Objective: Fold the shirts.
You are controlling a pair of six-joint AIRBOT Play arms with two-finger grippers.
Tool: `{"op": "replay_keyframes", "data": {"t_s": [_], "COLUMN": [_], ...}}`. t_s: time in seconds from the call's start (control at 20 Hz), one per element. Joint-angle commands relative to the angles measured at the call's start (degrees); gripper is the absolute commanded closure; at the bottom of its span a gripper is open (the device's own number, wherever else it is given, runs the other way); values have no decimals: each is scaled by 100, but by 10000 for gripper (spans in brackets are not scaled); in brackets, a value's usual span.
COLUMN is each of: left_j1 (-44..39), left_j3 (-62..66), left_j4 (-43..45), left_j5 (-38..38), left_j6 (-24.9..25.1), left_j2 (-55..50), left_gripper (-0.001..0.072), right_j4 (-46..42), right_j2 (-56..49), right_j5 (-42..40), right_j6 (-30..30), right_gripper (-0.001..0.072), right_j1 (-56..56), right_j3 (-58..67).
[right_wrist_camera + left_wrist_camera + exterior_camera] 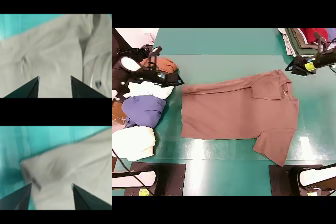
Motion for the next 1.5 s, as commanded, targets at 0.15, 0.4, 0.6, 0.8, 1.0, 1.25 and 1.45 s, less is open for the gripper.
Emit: {"op": "replay_keyframes", "data": {"t_s": [0.15, 0.4, 0.6, 0.8, 1.0, 1.25, 1.45], "left_j1": [809, 809, 457, -24, -293, -293, -293], "left_j3": [-1460, -3169, -3807, -4052, -4041, -3530, -3071], "left_j4": [127, -129, -452, -459, -483, -461, -463], "left_j5": [-1591, -1674, -1401, -953, -787, -828, -907], "left_j6": [149, 173, 459, 319, 262, 179, 179], "left_j2": [1049, 1513, 1513, 1506, 1508, 1508, 1508], "left_gripper": [125, 125, 125, 126, 572, 683, 683], "right_j4": [74, 74, 72, 68, 11, 11, 76], "right_j2": [1488, 2695, 3226, 3473, 3528, 3497, 2833], "right_j5": [1023, 1117, 1093, 1084, 1086, 640, 216], "right_j6": [-553, -772, -793, -831, -831, -1086, -1226], "right_gripper": [277, 277, 277, 277, 277, 272, 263], "right_j1": [-568, -885, -1172, -1360, -1572, -2559, -2977], "right_j3": [-1698, -3416, -4039, -4135, -4192, -5298, -5919]}}
